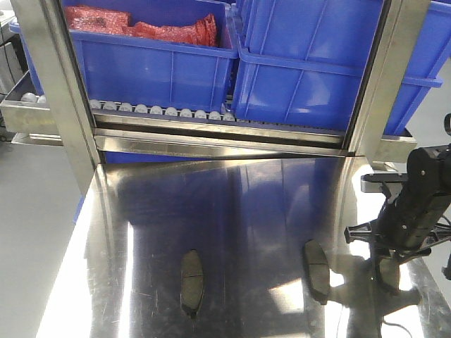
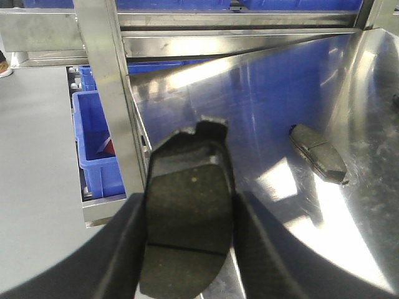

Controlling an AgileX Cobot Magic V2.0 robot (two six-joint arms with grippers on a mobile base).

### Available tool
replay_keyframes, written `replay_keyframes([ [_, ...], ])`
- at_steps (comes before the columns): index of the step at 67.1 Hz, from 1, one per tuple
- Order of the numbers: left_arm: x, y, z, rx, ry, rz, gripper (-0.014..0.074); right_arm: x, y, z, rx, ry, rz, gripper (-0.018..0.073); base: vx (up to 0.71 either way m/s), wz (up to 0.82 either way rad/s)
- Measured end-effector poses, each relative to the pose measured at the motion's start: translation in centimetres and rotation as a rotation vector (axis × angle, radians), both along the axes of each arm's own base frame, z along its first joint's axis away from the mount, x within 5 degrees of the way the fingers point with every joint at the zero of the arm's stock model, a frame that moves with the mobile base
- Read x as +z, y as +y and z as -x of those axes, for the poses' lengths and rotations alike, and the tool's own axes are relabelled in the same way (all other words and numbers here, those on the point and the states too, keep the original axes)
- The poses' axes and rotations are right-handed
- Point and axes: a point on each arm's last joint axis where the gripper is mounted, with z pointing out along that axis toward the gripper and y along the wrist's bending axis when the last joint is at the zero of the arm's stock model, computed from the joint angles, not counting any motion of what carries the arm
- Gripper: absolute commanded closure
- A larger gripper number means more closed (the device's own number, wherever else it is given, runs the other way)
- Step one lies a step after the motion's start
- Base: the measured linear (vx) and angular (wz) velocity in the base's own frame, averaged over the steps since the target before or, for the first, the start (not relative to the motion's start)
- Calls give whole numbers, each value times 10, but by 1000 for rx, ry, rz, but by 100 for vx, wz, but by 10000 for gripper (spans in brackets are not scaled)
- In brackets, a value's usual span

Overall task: Move and align brake pads A on conveyor
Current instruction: 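Close the right gripper on the brake pad's end, then lift the brake pad off the table with the right gripper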

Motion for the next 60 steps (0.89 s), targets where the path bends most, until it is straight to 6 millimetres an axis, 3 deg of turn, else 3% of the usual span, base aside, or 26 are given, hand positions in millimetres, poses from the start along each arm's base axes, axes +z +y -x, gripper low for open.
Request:
replay_keyframes([
  [14, 0, 0, 0, 0, 0, 0, 603, 33, 0, 6, 0, -99, -3, 571, 0, 0],
  [34, 0, 0, 0, 0, 0, 0, 603, 110, 1, 36, -13, -339, -40, 571, 0, 0],
  [46, 0, 0, 0, 0, 0, 0, 603, 147, 4, 79, 35, -513, -50, 571, 0, 0],
  [60, 0, 0, 0, 0, 0, 0, 603, 153, 4, 145, 98, -701, -64, 571, 0, 0],
])
